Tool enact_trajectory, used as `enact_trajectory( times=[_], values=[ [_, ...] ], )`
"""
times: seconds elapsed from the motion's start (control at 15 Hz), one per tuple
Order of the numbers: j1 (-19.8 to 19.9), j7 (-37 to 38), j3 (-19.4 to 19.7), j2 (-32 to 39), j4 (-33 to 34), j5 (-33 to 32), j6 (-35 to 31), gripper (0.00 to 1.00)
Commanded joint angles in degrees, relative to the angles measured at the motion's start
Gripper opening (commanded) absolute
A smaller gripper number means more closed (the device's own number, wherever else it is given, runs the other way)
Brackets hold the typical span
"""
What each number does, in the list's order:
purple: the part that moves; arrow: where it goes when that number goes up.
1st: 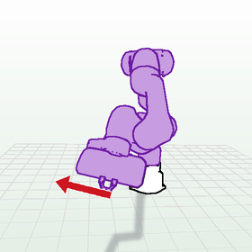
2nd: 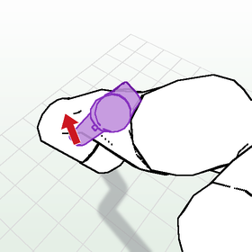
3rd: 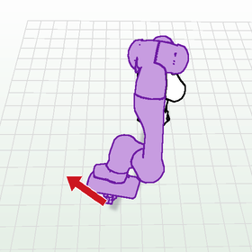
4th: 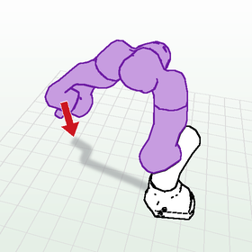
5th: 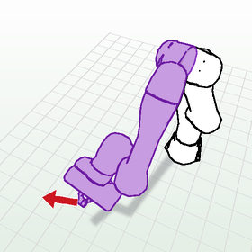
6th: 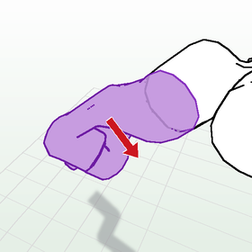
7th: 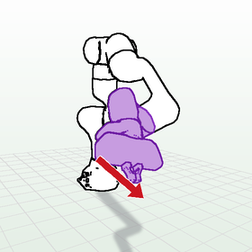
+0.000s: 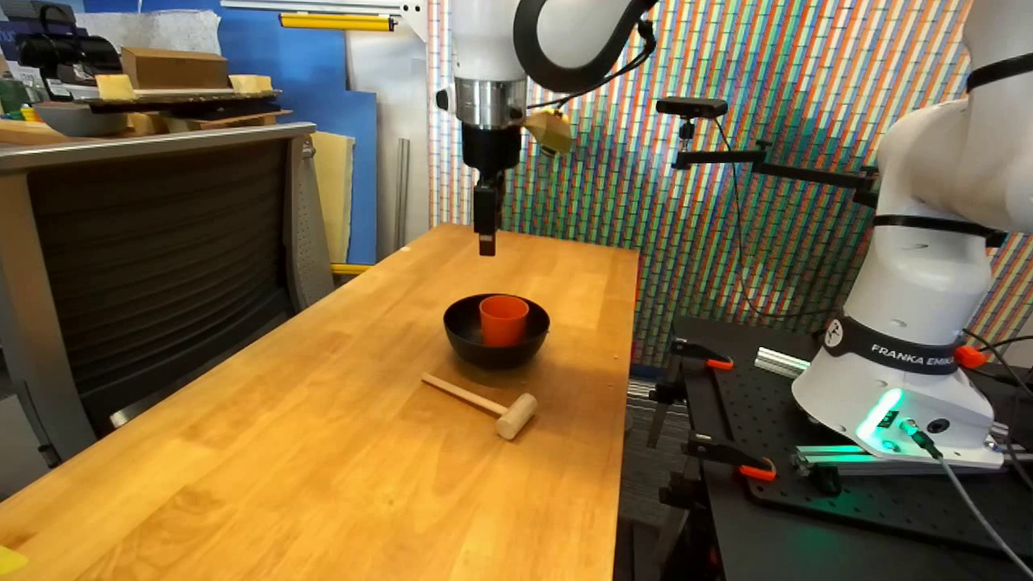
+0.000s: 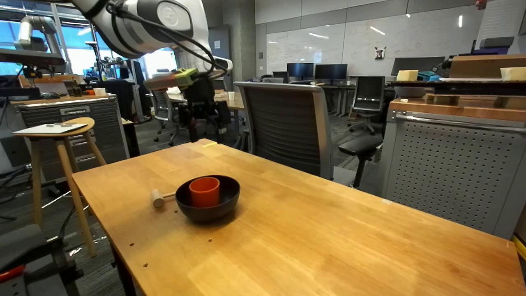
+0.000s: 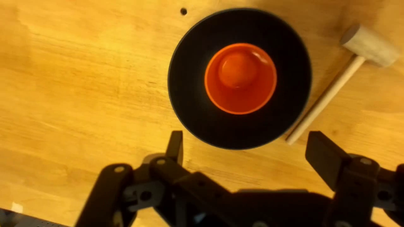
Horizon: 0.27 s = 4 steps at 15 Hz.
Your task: Put the orange cup inside the black bowl
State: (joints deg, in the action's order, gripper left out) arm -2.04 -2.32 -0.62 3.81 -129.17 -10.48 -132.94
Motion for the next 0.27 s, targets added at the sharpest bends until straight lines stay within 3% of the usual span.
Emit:
enact_trajectory(
  times=[0.0,0.2],
  values=[
    [0.11,-1.11,-0.76,-1.66,0.44,2.54,4.35,1.0],
    [0.03,-2.83,-1.2,-4.15,0.71,5.4,9.32,1.0]
  ],
)
